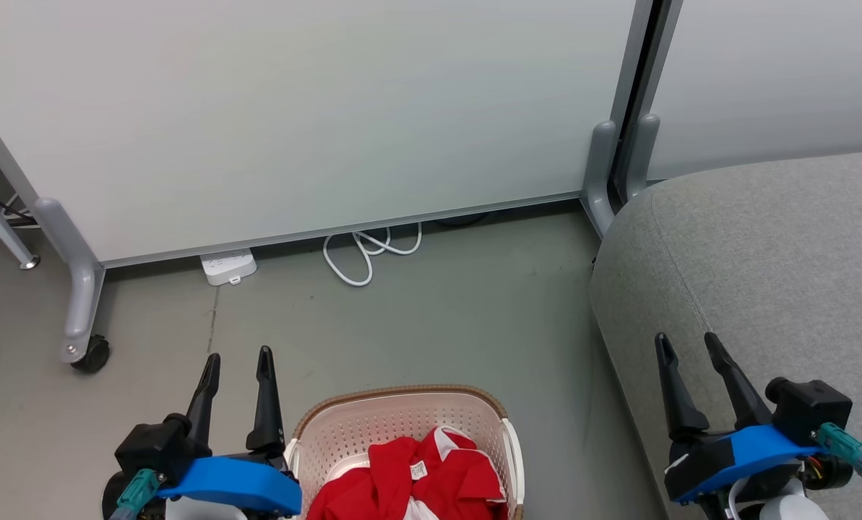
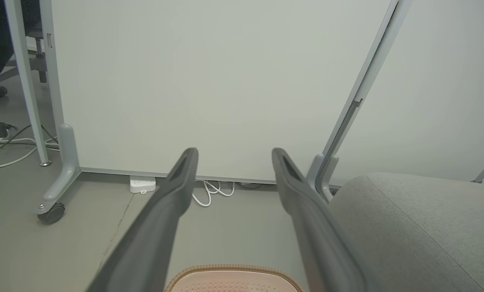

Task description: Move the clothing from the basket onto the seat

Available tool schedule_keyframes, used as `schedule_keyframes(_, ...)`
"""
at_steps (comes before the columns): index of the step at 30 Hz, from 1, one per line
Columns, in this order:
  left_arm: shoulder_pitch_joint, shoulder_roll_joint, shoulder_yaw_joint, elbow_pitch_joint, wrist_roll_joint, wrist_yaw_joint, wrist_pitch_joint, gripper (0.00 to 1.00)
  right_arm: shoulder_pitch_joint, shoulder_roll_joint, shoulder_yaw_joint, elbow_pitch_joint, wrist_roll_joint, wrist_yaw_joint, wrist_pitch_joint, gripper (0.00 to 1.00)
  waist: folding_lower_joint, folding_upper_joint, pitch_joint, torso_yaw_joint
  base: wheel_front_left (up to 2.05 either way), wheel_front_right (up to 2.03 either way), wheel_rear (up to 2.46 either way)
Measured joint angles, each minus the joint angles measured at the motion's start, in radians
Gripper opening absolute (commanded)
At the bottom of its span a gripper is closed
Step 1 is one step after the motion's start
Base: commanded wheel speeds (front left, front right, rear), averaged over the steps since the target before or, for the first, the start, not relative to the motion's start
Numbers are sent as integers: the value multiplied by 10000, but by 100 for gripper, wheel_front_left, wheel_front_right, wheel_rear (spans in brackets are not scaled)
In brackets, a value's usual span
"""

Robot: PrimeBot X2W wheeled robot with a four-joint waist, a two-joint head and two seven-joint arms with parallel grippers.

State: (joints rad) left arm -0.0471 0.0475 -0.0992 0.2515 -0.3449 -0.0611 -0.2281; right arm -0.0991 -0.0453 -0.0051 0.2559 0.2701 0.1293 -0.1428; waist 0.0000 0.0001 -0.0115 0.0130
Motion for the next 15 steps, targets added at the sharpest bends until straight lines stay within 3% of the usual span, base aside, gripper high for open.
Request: schedule_keyframes(15, 2, 12, -71, 167, 581, 27, -265, 100, -14, -12, -111, 61, -1149, 2, -84, 100, 0, 0, -46, 26, 0, 0, 0)
